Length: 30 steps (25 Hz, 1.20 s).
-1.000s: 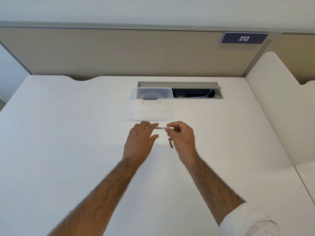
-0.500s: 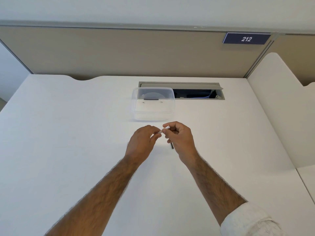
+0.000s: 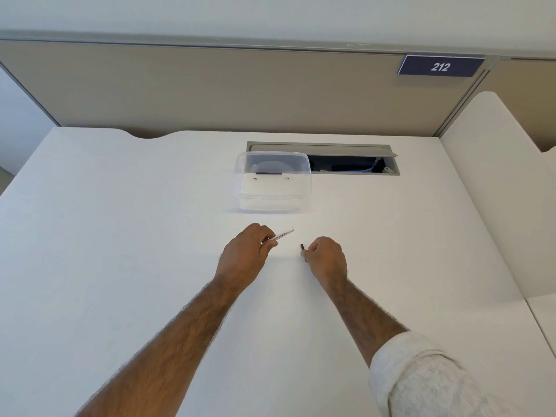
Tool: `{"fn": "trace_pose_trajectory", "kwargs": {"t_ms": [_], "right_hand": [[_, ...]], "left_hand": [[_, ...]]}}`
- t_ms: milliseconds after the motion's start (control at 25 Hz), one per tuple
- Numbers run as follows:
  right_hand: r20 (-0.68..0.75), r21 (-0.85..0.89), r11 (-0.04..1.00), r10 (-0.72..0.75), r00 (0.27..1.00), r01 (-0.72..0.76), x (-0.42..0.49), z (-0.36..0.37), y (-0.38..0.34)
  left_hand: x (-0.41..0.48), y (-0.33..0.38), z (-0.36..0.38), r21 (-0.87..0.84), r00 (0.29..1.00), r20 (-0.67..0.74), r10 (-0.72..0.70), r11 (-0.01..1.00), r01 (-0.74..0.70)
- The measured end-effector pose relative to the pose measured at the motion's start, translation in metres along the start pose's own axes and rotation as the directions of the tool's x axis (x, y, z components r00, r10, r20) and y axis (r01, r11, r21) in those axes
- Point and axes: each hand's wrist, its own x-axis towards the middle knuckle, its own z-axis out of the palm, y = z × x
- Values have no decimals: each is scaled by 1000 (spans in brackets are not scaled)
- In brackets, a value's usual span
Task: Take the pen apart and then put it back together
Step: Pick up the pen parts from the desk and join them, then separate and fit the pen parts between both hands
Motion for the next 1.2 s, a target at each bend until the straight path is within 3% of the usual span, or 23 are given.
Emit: {"fn": "trace_pose_trajectory", "kwargs": {"t_ms": [240, 400, 480, 560, 680, 760, 880, 1200], "right_hand": [[-62, -293, 954, -90, 994, 68, 4, 20, 1], [-79, -323, 942, -120, 990, 88, 5, 21, 1], [-72, -215, 974, -88, 993, 71, 7, 18, 3], [-78, 52, 998, -34, 996, 38, 7, 10, 5], [-20, 518, 853, -63, 998, 64, 2, -16, 1], [28, 680, 729, -129, 991, 75, -4, -36, -4], [68, 757, 647, -215, 974, 90, -13, -59, -9], [109, 725, 681, -259, 960, 102, -18, -63, -15]], "left_hand": [[-2, -5, 0, 20, 1000, 21, 10, 1000, -10], [-2, -8, -2, 27, 1000, 19, 6, 1000, -6], [-1, -9, -2, 19, 1000, 22, 3, 1000, -4], [-1, -10, -2, -6, 1000, 28, -5, 1000, 5], [-1, -11, -2, -36, 999, 37, -8, 999, 9], [-1, -13, -1, -34, 999, 37, 0, 999, 1], [0, -13, 0, -36, 999, 35, 19, 999, -18], [2, -9, 0, -33, 997, 15, 74, 997, -74]]}}
